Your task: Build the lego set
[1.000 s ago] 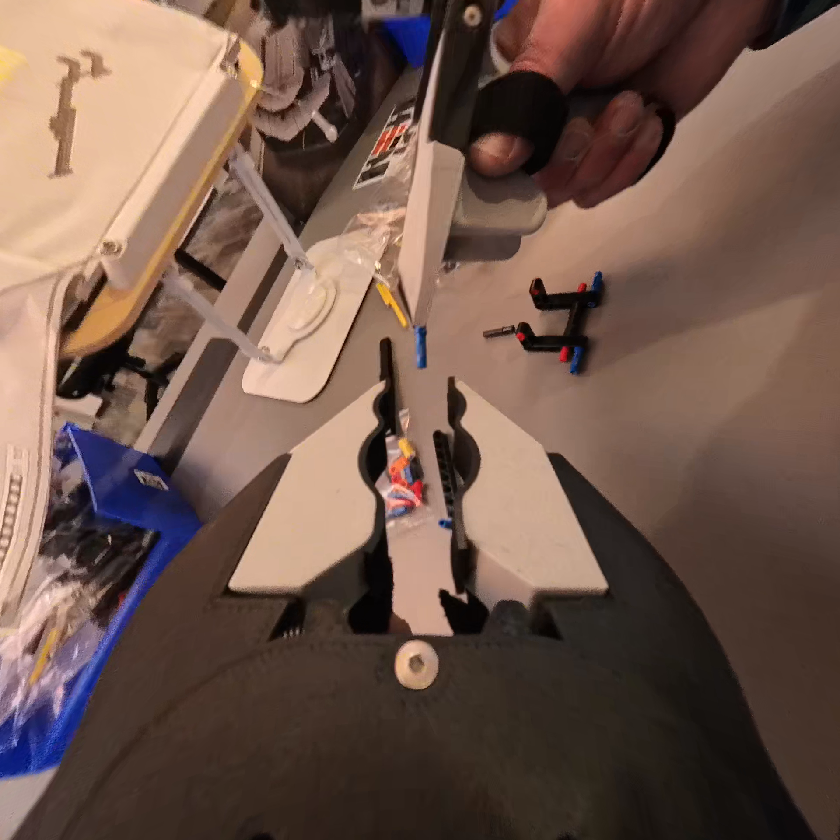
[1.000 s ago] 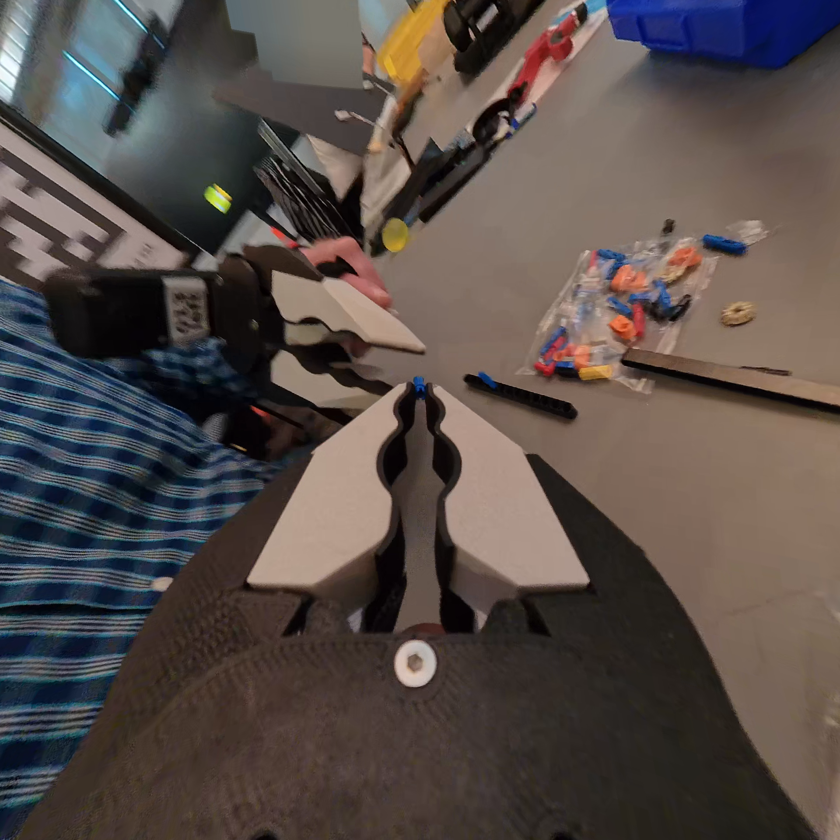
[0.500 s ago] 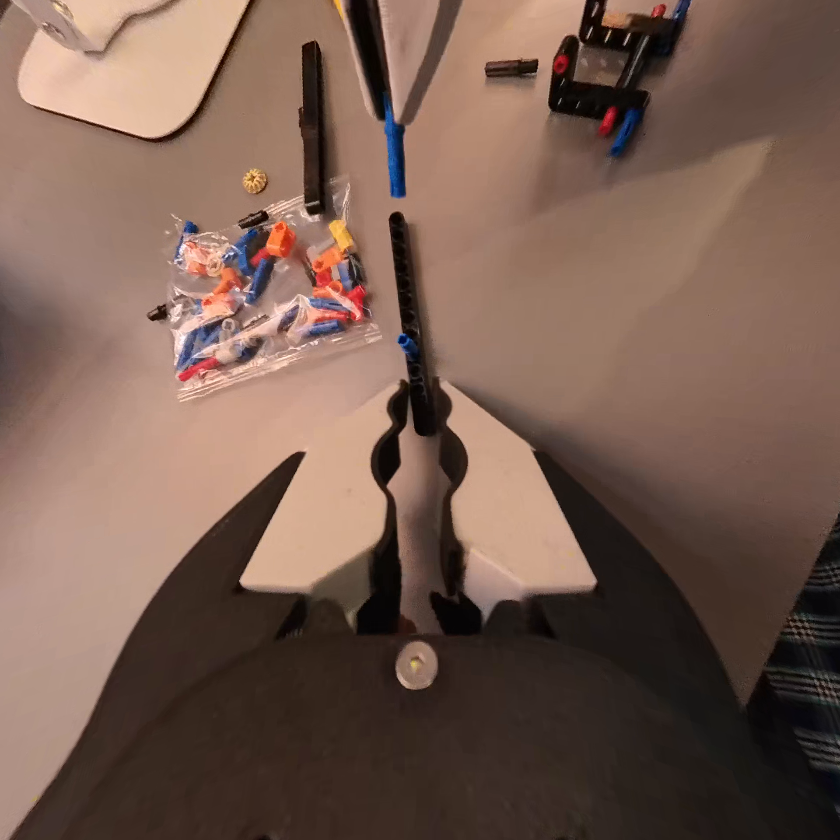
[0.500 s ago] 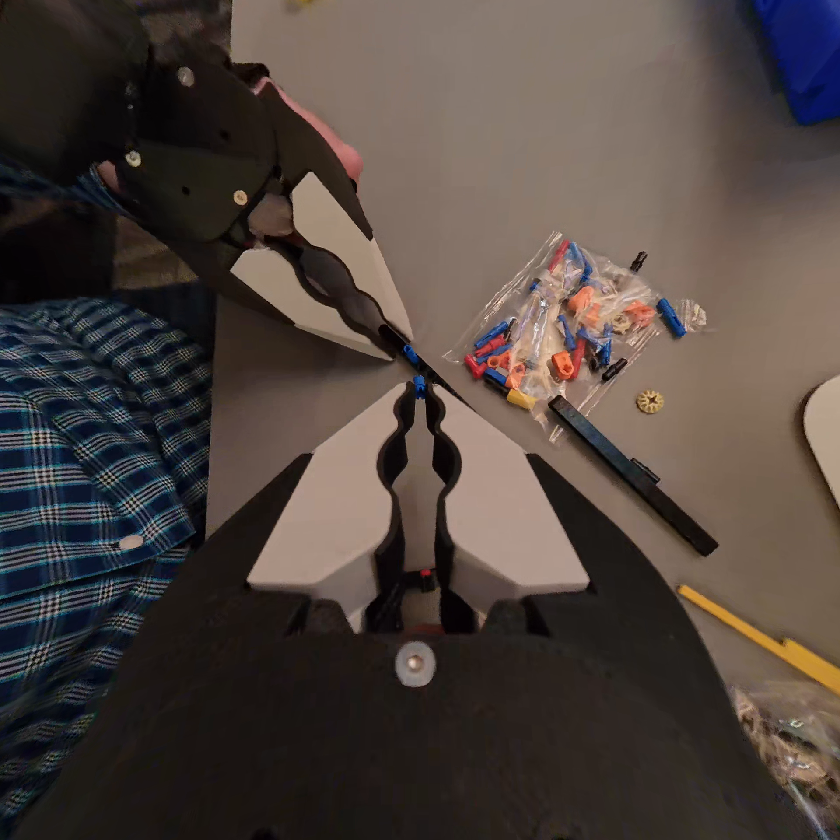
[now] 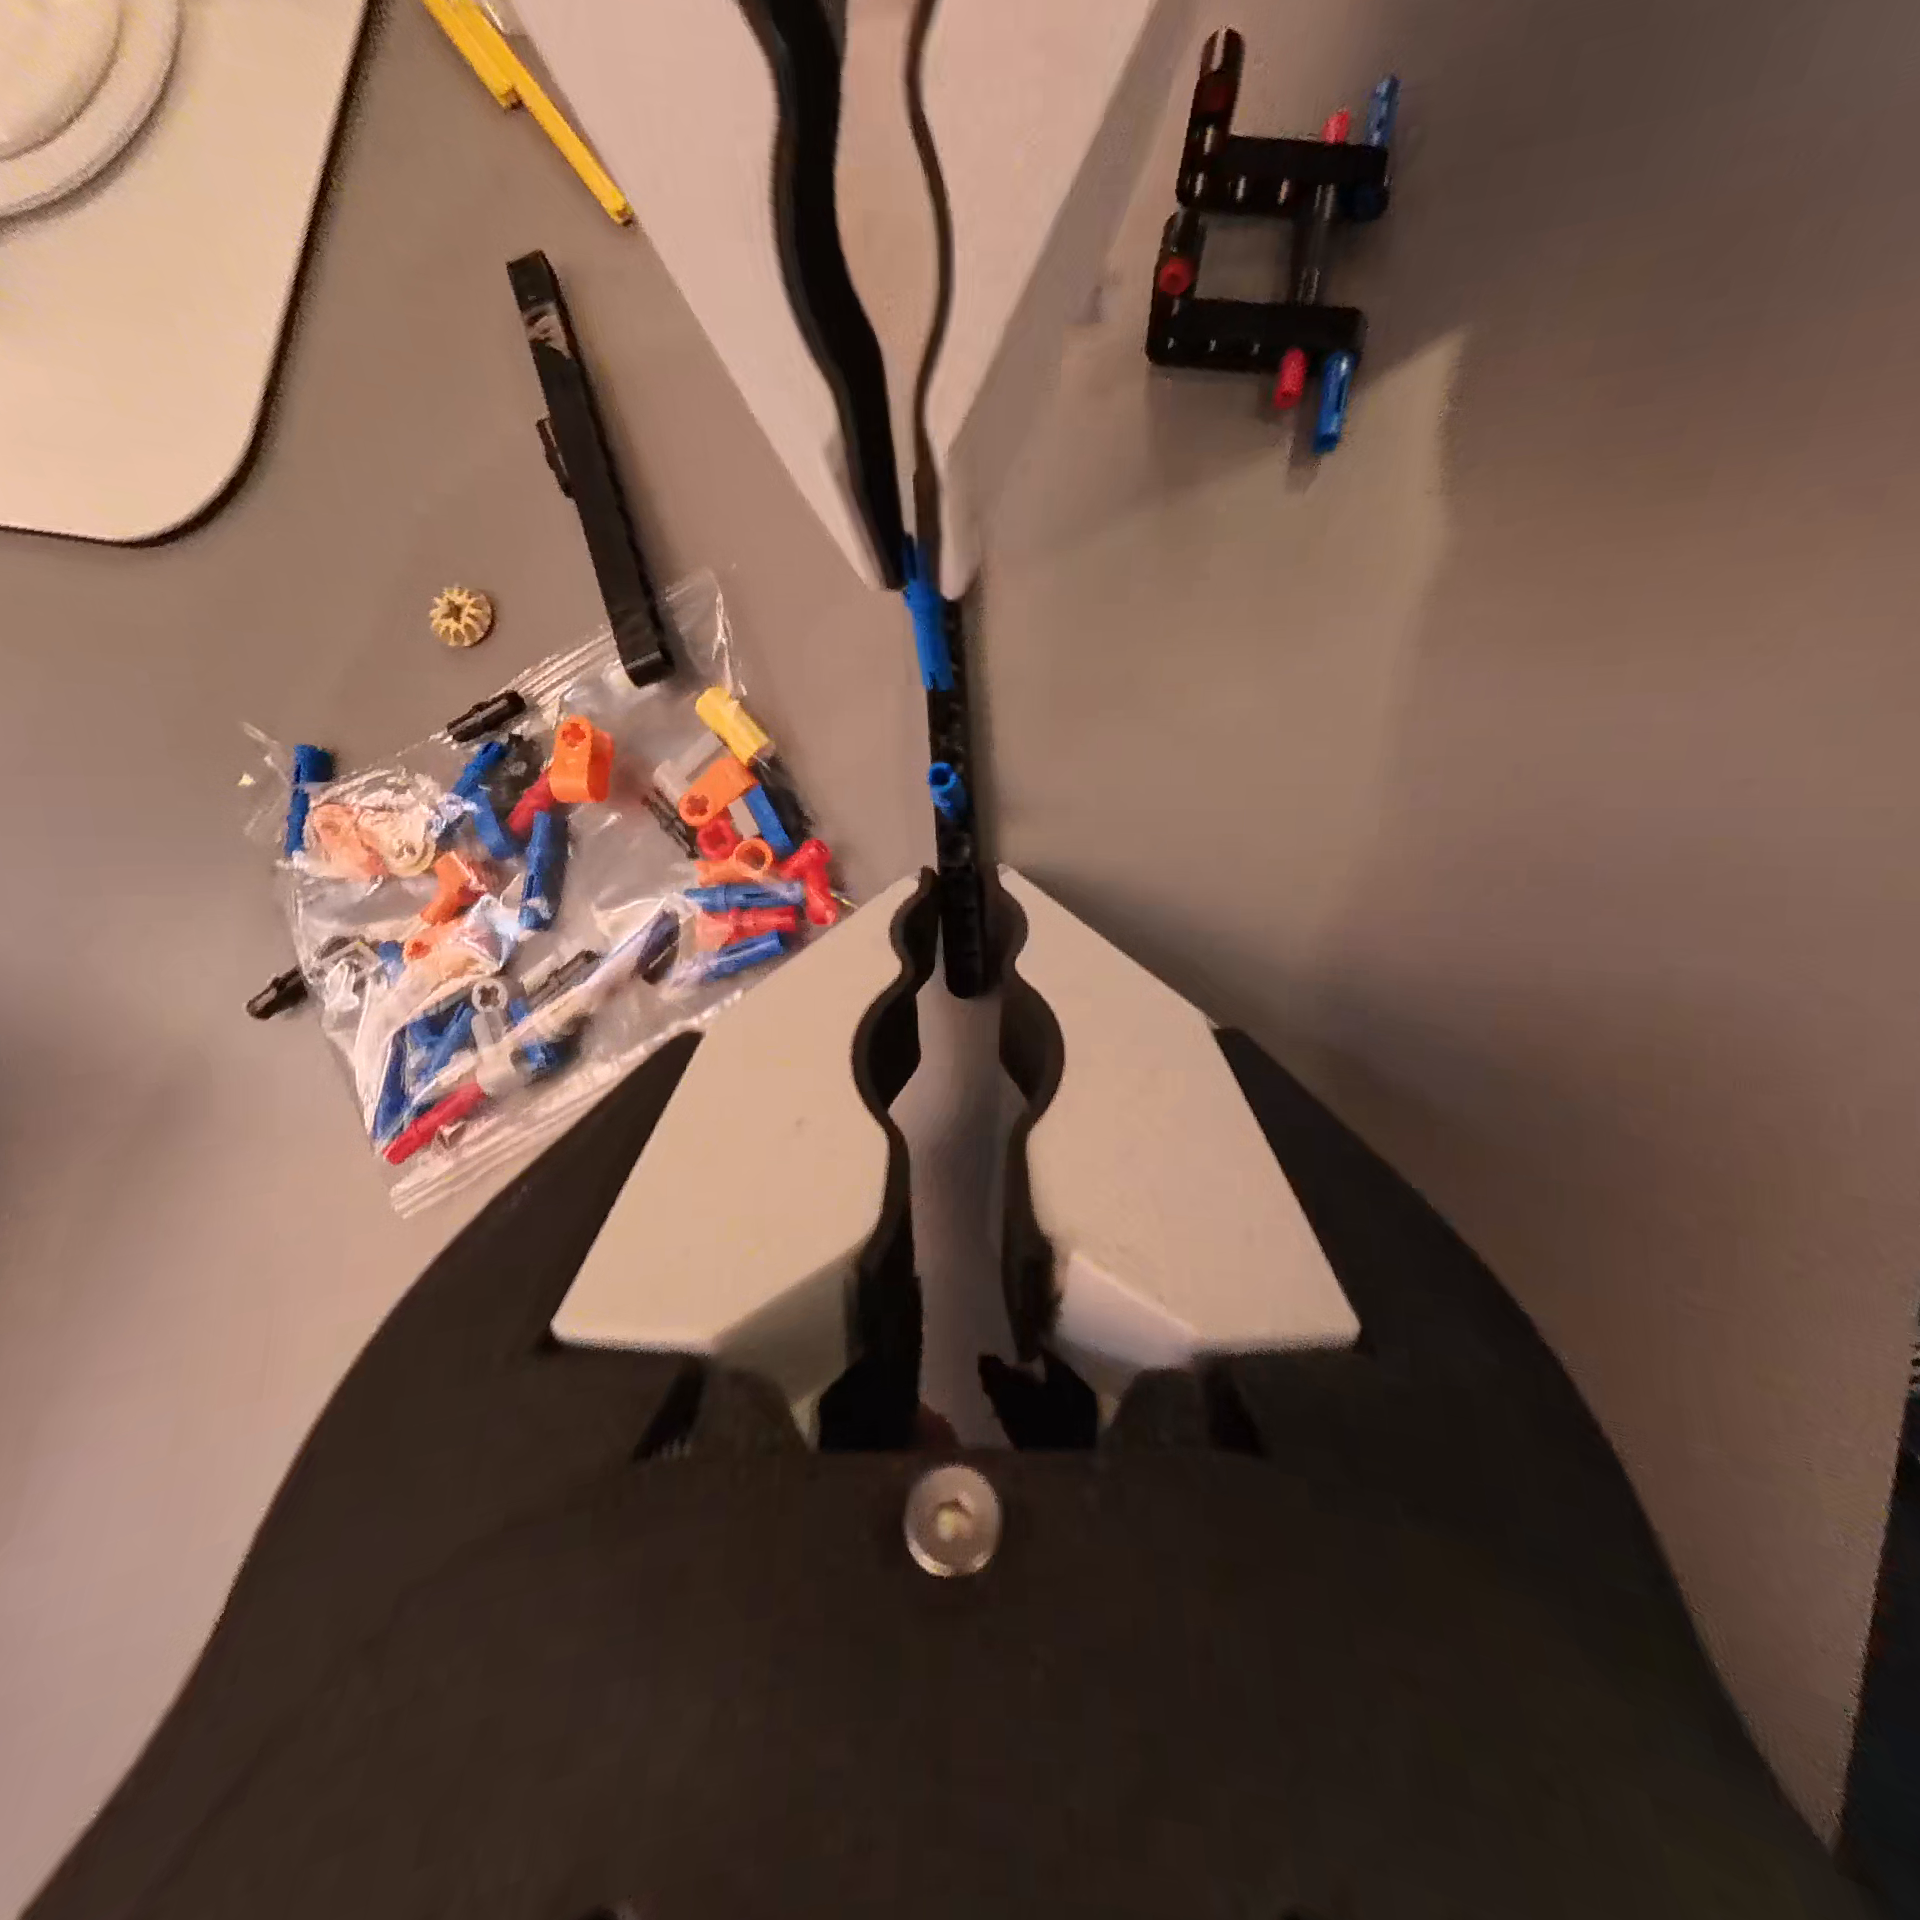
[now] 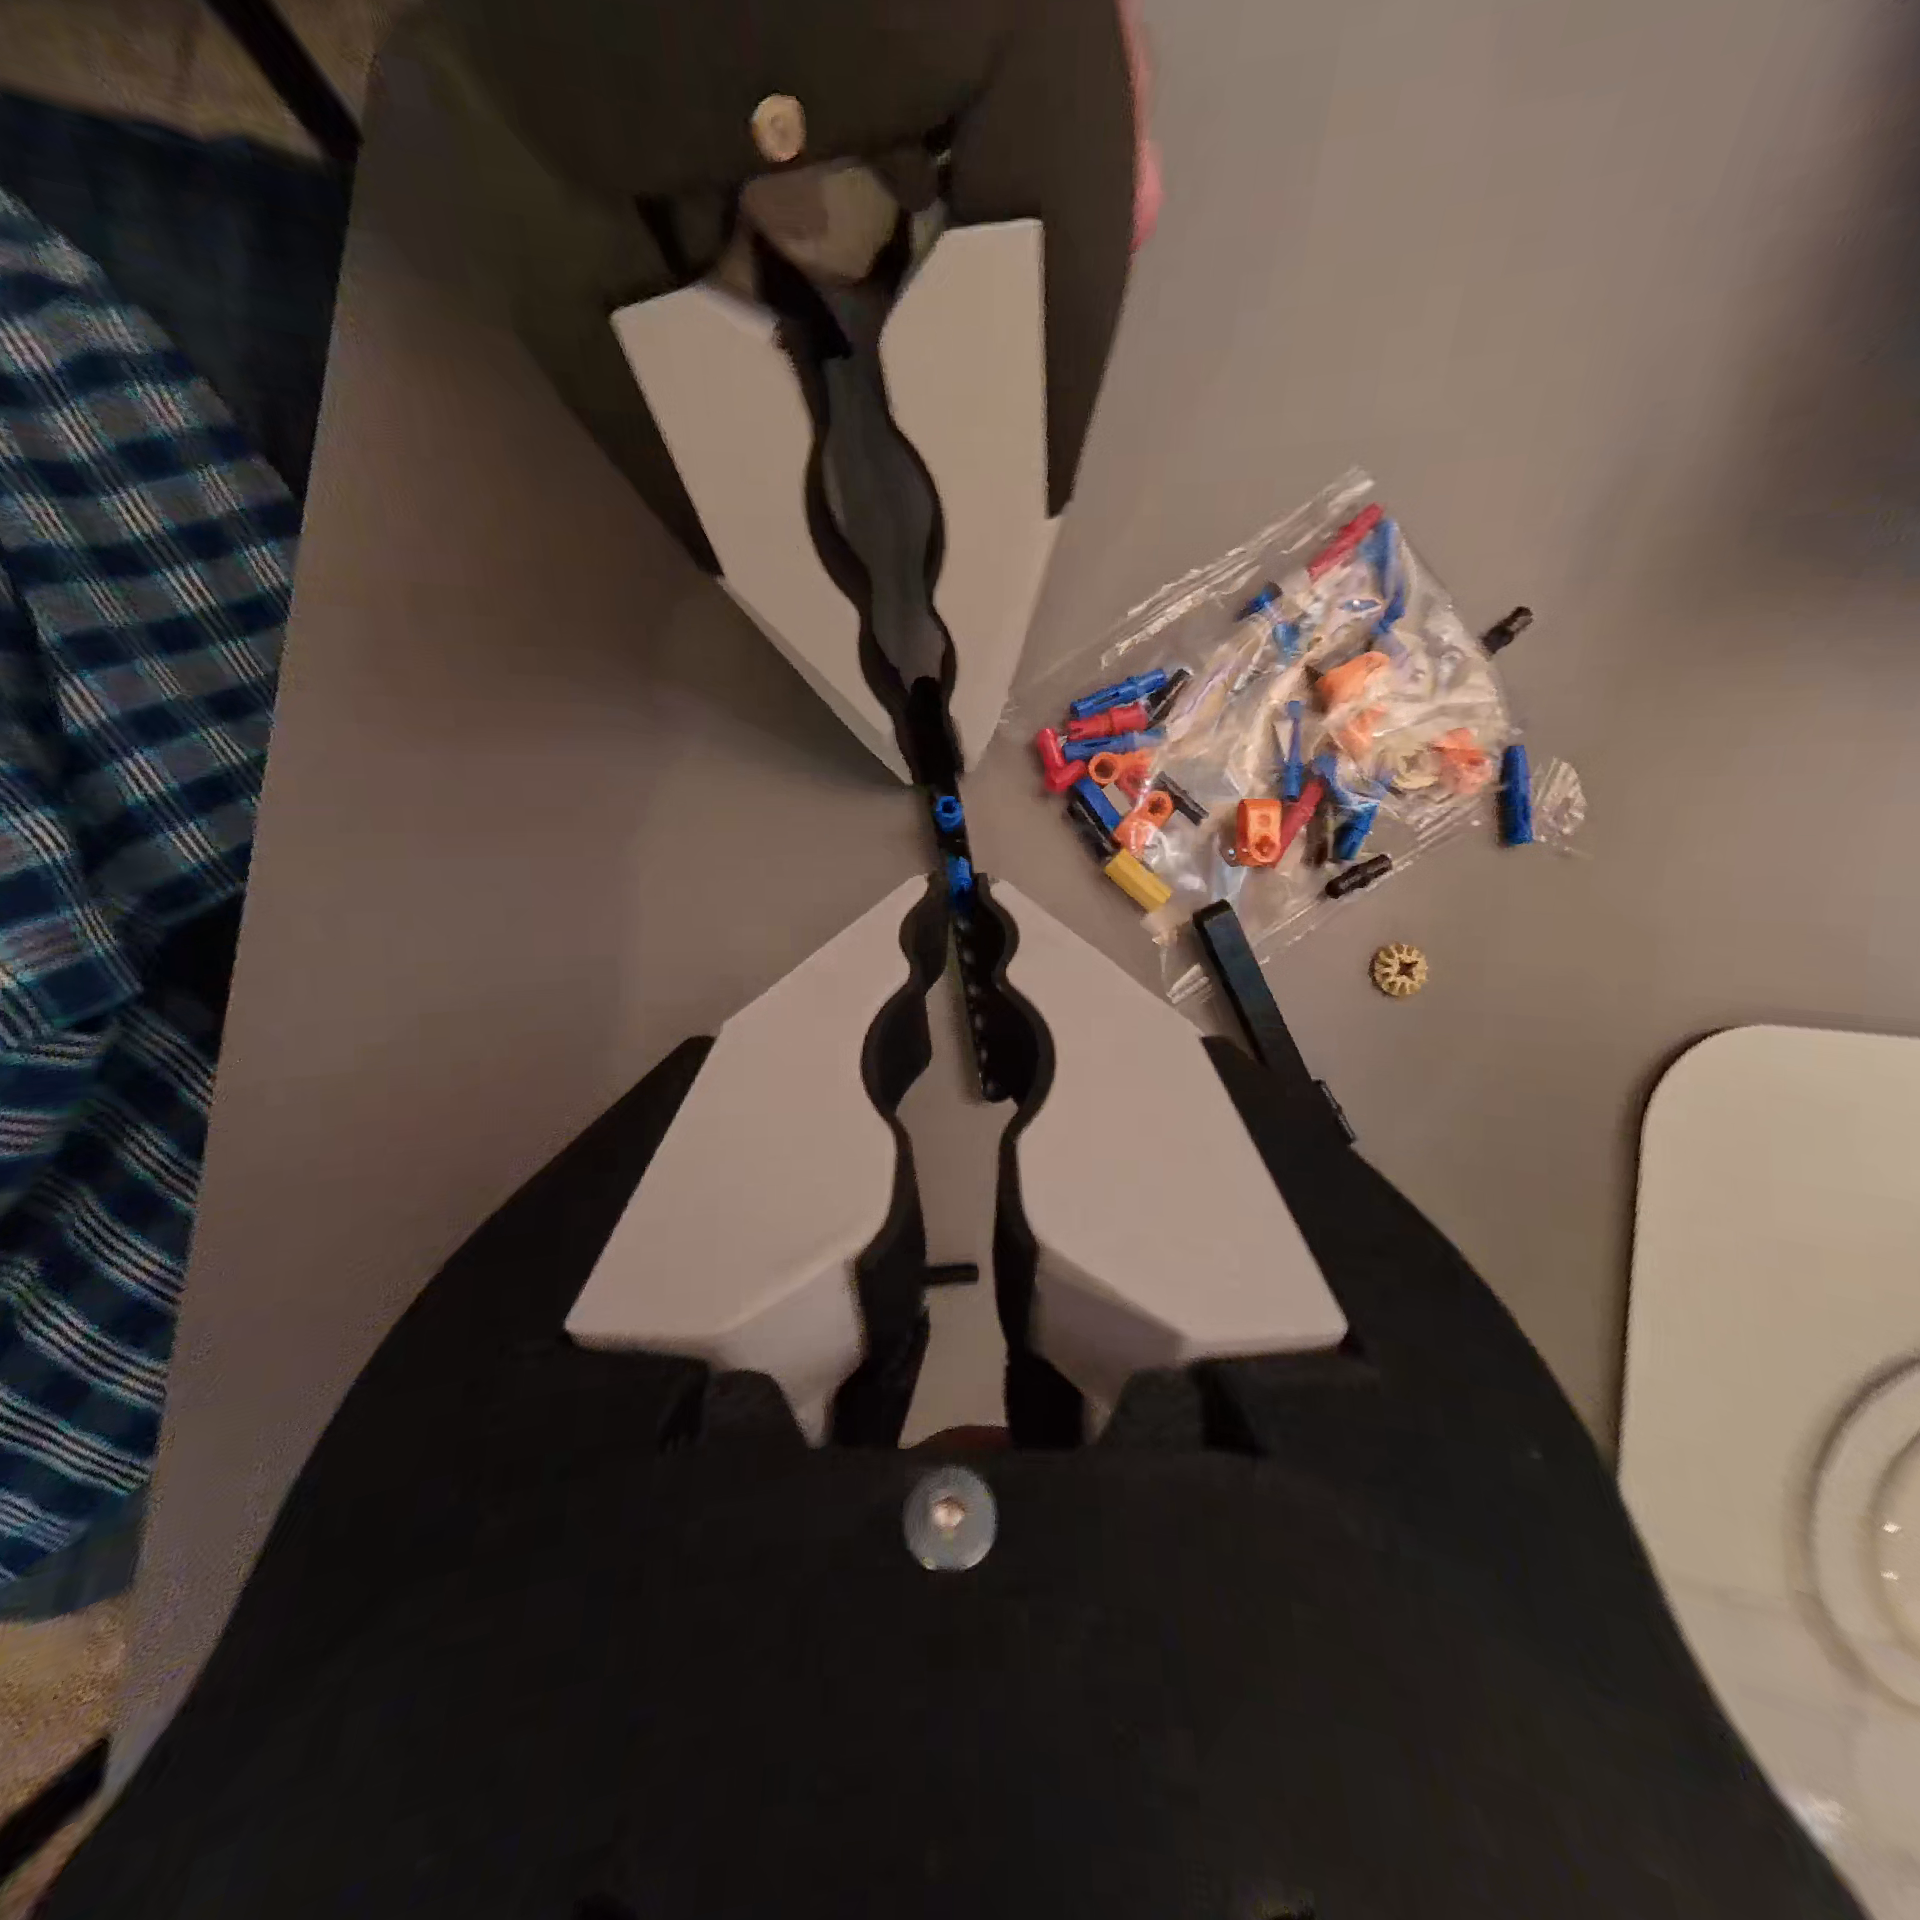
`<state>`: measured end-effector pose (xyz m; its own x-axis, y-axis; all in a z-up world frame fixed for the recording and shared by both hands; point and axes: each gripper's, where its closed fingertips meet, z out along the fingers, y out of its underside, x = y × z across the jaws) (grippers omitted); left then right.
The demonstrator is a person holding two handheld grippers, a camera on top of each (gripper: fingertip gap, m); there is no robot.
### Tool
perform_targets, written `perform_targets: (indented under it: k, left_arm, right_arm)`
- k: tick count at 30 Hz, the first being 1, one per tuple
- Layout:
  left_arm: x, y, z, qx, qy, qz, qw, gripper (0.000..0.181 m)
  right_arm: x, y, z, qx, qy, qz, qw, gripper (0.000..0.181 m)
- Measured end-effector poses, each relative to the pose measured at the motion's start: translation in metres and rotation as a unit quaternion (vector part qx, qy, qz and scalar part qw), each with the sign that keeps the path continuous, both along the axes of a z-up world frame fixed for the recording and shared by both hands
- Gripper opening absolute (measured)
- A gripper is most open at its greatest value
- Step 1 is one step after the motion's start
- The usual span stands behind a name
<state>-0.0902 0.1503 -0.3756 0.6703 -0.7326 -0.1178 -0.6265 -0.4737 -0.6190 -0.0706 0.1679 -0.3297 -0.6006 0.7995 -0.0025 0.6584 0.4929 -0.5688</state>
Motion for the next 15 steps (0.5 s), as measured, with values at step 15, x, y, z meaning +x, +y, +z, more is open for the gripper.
perform_targets:
  k: [15]
  left_arm:
    - [0.005, 0.005, 0.001, 0.008, -0.017, -0.027, 0.999, 0.005]
  right_arm:
    - [0.0, -0.003, -0.02, 0.073, -0.037, 0.082, 0.993, 0.0]
